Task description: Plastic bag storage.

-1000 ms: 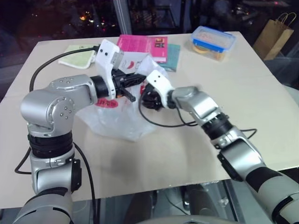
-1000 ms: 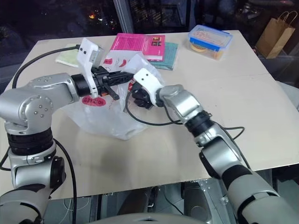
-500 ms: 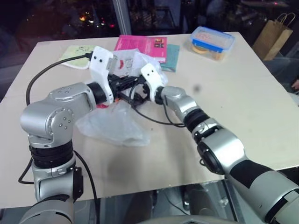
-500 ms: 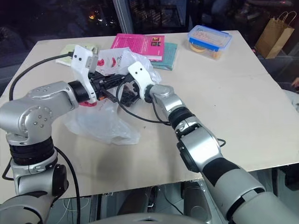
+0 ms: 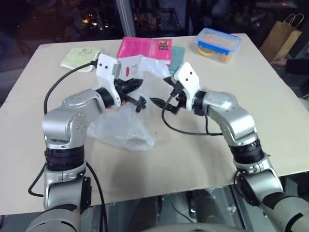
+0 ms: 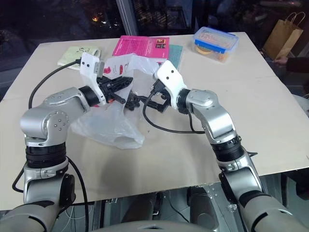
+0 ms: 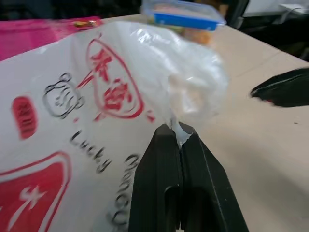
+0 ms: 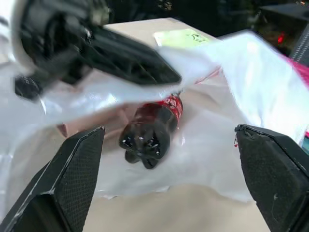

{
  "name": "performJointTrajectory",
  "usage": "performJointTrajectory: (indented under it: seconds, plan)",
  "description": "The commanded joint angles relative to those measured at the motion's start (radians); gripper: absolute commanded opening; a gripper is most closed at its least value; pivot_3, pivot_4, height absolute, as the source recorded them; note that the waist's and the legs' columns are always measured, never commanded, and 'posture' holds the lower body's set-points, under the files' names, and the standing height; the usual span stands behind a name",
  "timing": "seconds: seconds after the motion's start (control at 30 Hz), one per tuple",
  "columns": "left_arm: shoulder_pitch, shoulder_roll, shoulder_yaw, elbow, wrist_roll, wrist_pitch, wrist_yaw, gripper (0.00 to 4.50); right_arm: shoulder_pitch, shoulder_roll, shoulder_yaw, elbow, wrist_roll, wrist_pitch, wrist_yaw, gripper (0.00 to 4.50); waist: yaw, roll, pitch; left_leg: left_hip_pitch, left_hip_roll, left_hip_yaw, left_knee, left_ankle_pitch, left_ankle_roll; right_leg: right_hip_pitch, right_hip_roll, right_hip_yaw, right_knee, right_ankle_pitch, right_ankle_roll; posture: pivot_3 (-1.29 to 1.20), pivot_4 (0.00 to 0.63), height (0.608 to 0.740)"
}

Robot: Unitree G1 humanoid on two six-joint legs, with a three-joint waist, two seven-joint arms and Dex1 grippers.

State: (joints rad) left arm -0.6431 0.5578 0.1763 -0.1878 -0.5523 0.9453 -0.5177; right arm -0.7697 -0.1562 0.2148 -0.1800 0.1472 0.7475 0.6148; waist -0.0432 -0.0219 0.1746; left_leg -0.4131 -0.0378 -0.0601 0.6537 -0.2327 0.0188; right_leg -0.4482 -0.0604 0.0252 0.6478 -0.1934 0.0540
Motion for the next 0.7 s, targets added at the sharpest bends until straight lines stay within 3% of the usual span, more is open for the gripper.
performJointTrajectory:
  seconds: [0.03,0.13,0.3,0.4,0.53,0.63,0.67,0.7]
  plan:
    - [-0.024,0.008,0.069,-0.011,-0.054,-0.001,-0.016,0.78,-0.040,0.032,-0.056,0.059,-0.025,0.038,-0.125,4.50,0.001,0.000,0.000,0.000,0.000,0.000,0.000,0.000,0.000,0.000,0.000,0.000,0.000,0.000,-0.001,0.00,0.150,0.740]
    - [0.007,0.051,0.109,-0.071,-0.103,0.022,-0.046,2.13,-0.118,0.076,-0.089,0.264,-0.031,-0.039,-0.185,4.50,-0.001,0.000,0.000,0.000,0.000,0.001,0.002,0.000,0.001,0.000,0.000,0.000,0.001,0.002,-0.003,0.00,0.150,0.740]
    - [0.087,0.169,0.222,-0.151,-0.244,0.113,-0.122,2.13,-0.246,0.104,-0.140,0.644,-0.037,-0.253,-0.214,4.50,-0.004,0.000,0.000,0.000,0.004,0.001,0.000,0.001,-0.002,0.000,0.004,0.000,-0.002,0.003,-0.004,0.00,0.150,0.740]
    - [0.241,0.286,0.331,-0.249,-0.376,0.205,-0.234,2.17,-0.306,0.095,-0.163,0.797,-0.038,-0.356,-0.202,3.64,-0.009,-0.001,0.000,-0.001,0.005,0.001,-0.001,0.001,-0.002,0.000,0.006,0.001,-0.004,0.003,-0.004,0.00,0.150,0.740]
    - [0.519,0.396,0.499,-0.392,-0.555,0.293,-0.401,2.17,-0.331,0.079,-0.166,0.857,-0.037,-0.409,-0.159,1.72,-0.021,-0.001,0.000,-0.002,0.005,0.001,-0.002,0.001,-0.002,0.000,0.005,0.001,-0.008,0.003,-0.004,0.00,0.150,0.740]
    - [0.745,0.403,0.526,-0.549,-0.534,0.227,-0.474,2.17,-0.331,0.063,-0.165,0.863,-0.042,-0.416,-0.136,0.36,-0.026,0.002,0.002,-0.001,0.007,0.003,-0.004,0.001,-0.002,0.000,0.006,0.002,-0.008,0.002,-0.004,0.00,0.150,0.740]
    - [0.771,0.395,0.505,-0.575,-0.511,0.189,-0.465,2.17,-0.333,0.060,-0.165,0.866,-0.044,-0.416,-0.136,0.05,-0.021,0.002,0.002,-0.001,0.007,0.002,-0.004,0.001,-0.002,0.000,0.006,0.002,-0.008,0.002,-0.005,0.00,0.150,0.740]
    - [0.787,0.379,0.478,-0.595,-0.504,0.163,-0.444,2.17,-0.334,0.057,-0.166,0.866,-0.044,-0.415,-0.135,0.05,-0.014,0.002,0.002,-0.001,0.007,0.001,-0.004,0.001,-0.002,0.000,0.005,0.001,-0.008,0.002,-0.005,0.00,0.150,0.740]
